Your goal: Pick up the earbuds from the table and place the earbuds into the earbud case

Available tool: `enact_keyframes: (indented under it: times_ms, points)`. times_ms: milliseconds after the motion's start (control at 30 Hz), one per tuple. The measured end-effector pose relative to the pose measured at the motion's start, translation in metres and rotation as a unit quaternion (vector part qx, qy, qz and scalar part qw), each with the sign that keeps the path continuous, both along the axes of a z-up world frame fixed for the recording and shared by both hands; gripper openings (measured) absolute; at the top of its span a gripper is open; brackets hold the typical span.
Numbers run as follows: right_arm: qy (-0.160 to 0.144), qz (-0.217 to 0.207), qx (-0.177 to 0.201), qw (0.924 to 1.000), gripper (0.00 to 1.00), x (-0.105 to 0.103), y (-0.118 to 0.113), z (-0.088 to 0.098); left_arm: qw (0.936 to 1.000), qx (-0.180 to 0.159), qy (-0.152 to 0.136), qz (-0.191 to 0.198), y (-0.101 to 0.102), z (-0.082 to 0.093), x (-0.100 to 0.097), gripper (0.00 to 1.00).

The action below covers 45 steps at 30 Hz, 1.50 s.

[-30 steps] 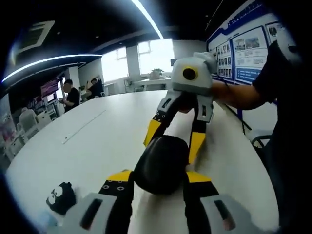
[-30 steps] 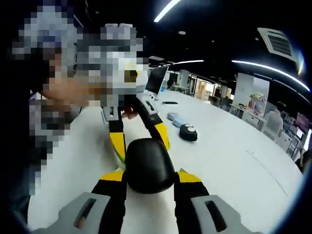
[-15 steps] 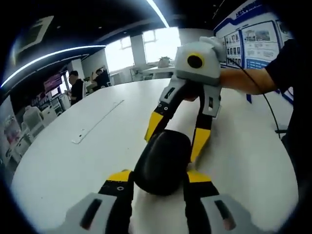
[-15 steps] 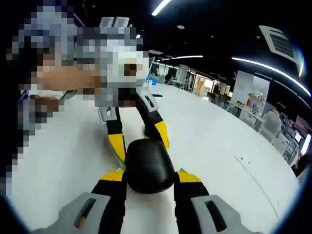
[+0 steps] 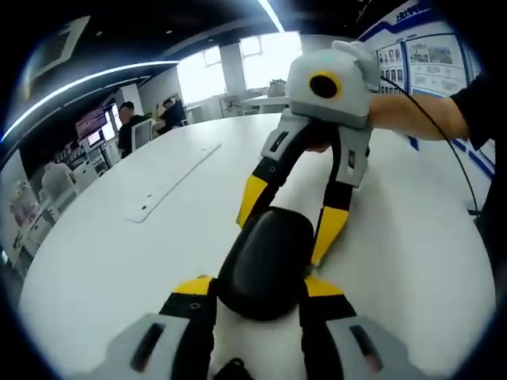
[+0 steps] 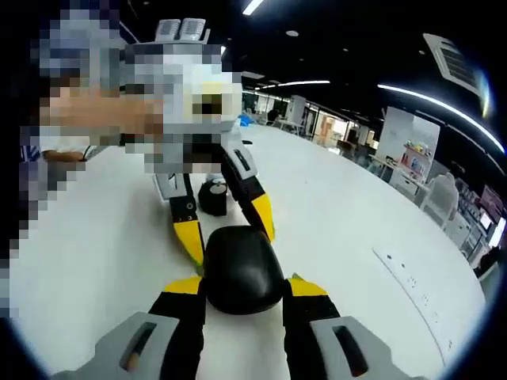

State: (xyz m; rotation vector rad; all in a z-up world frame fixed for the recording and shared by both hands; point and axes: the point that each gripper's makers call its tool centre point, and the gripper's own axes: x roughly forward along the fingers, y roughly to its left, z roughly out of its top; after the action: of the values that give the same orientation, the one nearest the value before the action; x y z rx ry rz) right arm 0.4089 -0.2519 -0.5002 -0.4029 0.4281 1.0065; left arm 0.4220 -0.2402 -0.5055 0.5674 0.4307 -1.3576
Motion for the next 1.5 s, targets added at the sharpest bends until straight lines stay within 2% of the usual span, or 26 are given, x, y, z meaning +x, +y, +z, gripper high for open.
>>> enact_keyframes:
  times_ms: [333,500,600,700,733,767,800,900,1033,1167,1233,1267,1300,1400,1500]
  points:
    - [0.023,-0.002,0.007,0.9997,0.37,0.002,0.001,-0.01,0.9995,-0.018,0.016,0.018,0.002,0.0,0.0,0.44]
    - [0.024,-0.002,0.014,0.9996,0.37,0.003,0.0,-0.01,0.9989,-0.018,0.026,0.035,0.002,-0.001,0.002,0.47]
    - [0.037,-0.009,0.019,0.9991,0.37,0.006,-0.004,-0.011,0.9984,-0.02,0.029,0.044,0.002,0.0,0.004,0.53]
    - [0.033,-0.018,0.015,0.9992,0.37,0.008,-0.007,-0.01,0.997,-0.041,0.028,0.059,-0.002,0.01,0.005,0.61]
    - [0.038,-0.029,0.022,0.9986,0.4,0.008,-0.008,-0.007,0.9965,-0.049,0.025,0.063,-0.002,0.016,0.003,0.63]
    - [0.036,-0.039,0.048,0.9974,0.51,0.008,-0.006,0.001,0.9964,-0.051,0.023,0.064,-0.001,0.018,0.002,0.64]
    - [0.033,-0.05,0.06,0.9964,0.56,0.008,-0.007,0.007,0.9964,-0.052,0.02,0.065,0.001,0.022,-0.001,0.66]
    - [0.034,-0.067,0.075,0.9944,0.6,0.0,-0.012,0.019,0.9943,-0.066,0.013,0.082,0.013,0.031,-0.006,0.66]
    - [0.028,-0.083,0.089,0.9922,0.62,-0.021,-0.016,0.031,0.9863,-0.12,0.024,0.111,0.031,0.047,-0.024,0.68]
    - [0.022,-0.095,0.094,0.9908,0.64,-0.054,-0.014,0.035,0.9785,-0.148,0.027,0.141,0.057,0.057,-0.044,0.68]
    - [0.024,-0.096,0.11,0.989,0.64,-0.073,-0.009,0.038,0.9743,-0.163,0.027,0.154,0.074,0.062,-0.06,0.69]
    - [0.026,-0.096,0.111,0.9888,0.64,-0.076,-0.009,0.038,0.9729,-0.168,0.027,0.157,0.079,0.063,-0.065,0.69]
    - [0.025,-0.094,0.122,0.9877,0.64,-0.093,-0.004,0.041,0.9702,-0.179,0.026,0.162,0.089,0.066,-0.075,0.69]
    - [0.021,-0.102,0.134,0.9855,0.64,-0.117,0.001,0.043,0.9647,-0.198,0.025,0.172,0.112,0.069,-0.1,0.71]
    - [0.024,-0.125,0.149,0.9807,0.64,-0.143,0.003,0.042,0.9595,-0.213,0.021,0.184,0.135,0.07,-0.123,0.72]
